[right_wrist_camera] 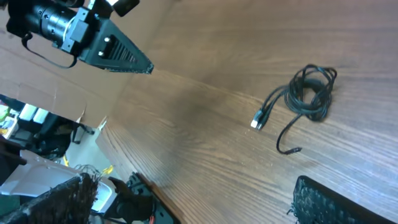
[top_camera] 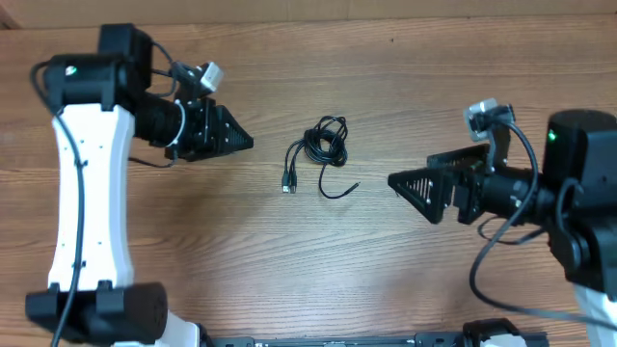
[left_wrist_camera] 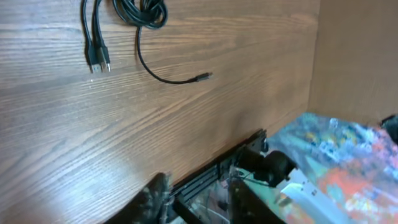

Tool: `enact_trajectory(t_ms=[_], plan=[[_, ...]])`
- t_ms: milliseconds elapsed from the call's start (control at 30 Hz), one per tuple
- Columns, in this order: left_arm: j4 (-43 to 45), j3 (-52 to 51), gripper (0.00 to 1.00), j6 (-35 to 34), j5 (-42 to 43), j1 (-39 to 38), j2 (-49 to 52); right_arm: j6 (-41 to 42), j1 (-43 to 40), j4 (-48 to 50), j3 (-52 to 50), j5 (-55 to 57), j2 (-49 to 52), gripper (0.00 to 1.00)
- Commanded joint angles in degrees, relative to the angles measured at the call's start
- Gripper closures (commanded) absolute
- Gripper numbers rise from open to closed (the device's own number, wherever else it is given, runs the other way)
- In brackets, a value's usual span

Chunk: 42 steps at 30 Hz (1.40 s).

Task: Untangle cables
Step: 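Raise both arms and move grippers toward the black cable bundle, then lower the left gripper onto the cable bundle and grasp loops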

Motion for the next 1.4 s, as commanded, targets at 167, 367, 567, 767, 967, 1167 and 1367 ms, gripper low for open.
enact_trajectory(t_ms=[167, 367, 567, 767, 967, 1167, 1367], plan=[[0.74, -1.86, 0.95, 0.50, -1.70, -4.66, 4.44, 0.07, -0.35, 0.44, 0.96, -0.94, 5.84, 0.00], [2.84, -2.54, 0.95, 0.44, -1.86, -7.80, 6.73, 0.09, -0.35, 0.46, 0.96, -0.96, 9.86, 0.00], [5.29, -2.58, 0.96, 0.42, -1.88, -11.23, 8.17, 0.07, -0.35, 0.50, 0.96, -0.94, 12.52, 0.26], [9.97, -2.58, 0.96, -7.54, -5.95, -13.79, 8.35, 0.07, -0.35, 0.74, 0.96, -0.90, 14.53, 0.96], [14.01, -2.64, 0.96, -16.24, -16.22, -16.04, 8.41, 0.07, -0.35, 0.72, 0.94, -0.92, 16.46, 0.96], [15.23, -2.69, 0.96, -22.69, -22.93, -17.88, 9.16, 4.83, -0.35, 0.24, 0.61, -0.92, 17.66, 0.96], [18.82, -2.80, 0.93, -23.06, -23.47, -19.47, 10.60, 10.29, -0.33, -0.31, 0.50, -0.92, 19.54, 0.96]])
